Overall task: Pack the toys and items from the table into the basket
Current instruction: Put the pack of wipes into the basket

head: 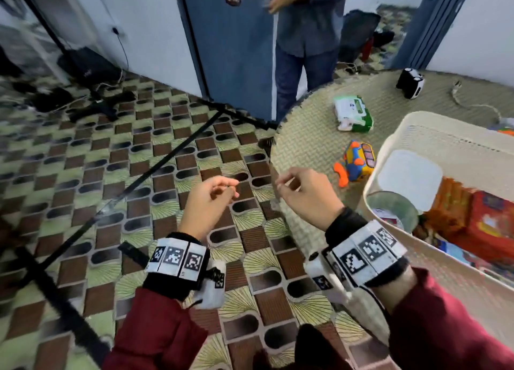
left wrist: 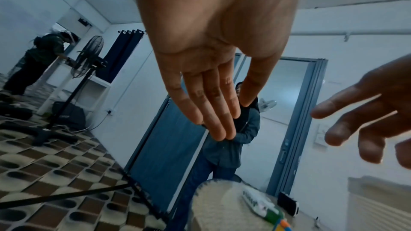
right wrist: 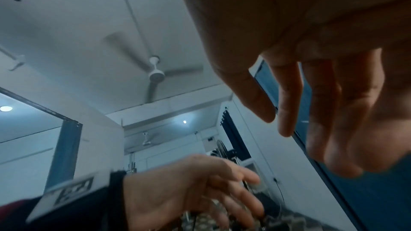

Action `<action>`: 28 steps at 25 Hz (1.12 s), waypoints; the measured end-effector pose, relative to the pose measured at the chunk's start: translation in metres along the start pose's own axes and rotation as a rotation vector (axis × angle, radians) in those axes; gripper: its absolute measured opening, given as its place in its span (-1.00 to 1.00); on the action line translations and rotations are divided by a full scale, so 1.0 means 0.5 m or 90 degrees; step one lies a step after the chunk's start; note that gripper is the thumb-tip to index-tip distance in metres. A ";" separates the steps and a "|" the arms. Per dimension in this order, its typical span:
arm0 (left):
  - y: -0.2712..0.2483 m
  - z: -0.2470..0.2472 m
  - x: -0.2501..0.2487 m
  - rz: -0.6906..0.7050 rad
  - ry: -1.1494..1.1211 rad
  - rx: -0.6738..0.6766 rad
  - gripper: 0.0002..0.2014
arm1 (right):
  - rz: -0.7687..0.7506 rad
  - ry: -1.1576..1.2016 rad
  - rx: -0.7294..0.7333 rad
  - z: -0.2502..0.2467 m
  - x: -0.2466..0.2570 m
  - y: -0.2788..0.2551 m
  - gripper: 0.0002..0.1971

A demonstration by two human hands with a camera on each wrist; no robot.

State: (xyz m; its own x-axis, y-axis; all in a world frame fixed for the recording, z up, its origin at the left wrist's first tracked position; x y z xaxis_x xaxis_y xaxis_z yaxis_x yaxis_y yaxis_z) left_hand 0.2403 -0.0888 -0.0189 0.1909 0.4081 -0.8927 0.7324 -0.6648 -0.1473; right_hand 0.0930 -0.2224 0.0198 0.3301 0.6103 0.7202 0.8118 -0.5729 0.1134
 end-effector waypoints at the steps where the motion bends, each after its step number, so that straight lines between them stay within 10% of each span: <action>1: 0.007 -0.013 0.027 -0.008 0.017 -0.002 -0.83 | 0.020 0.002 0.014 0.036 -0.020 0.005 -0.91; 12: 0.232 -0.016 0.160 -0.100 0.047 0.079 -0.83 | 0.204 -0.085 0.066 0.183 -0.275 0.120 -0.83; 28: 0.737 0.202 -0.005 0.016 0.133 0.340 -0.87 | 0.451 -0.034 -0.138 0.118 -0.443 0.337 -0.83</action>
State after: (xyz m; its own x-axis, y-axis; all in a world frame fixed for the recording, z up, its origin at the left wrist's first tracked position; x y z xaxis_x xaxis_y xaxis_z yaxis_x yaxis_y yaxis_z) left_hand 0.4438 -0.3980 -0.1139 0.3687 0.4665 -0.8040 0.3047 -0.8778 -0.3696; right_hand 0.1850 -0.4221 -0.1610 0.7667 0.0775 0.6373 0.2842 -0.9311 -0.2287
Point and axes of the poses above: each hand's wrist, its own y-axis towards the middle knuckle, its own z-axis out of the palm, x = y × z, the point moved 4 cm from there along y, towards the middle knuckle, and after that the axes turned 9 degrees about -z, right-handed, at the moved point
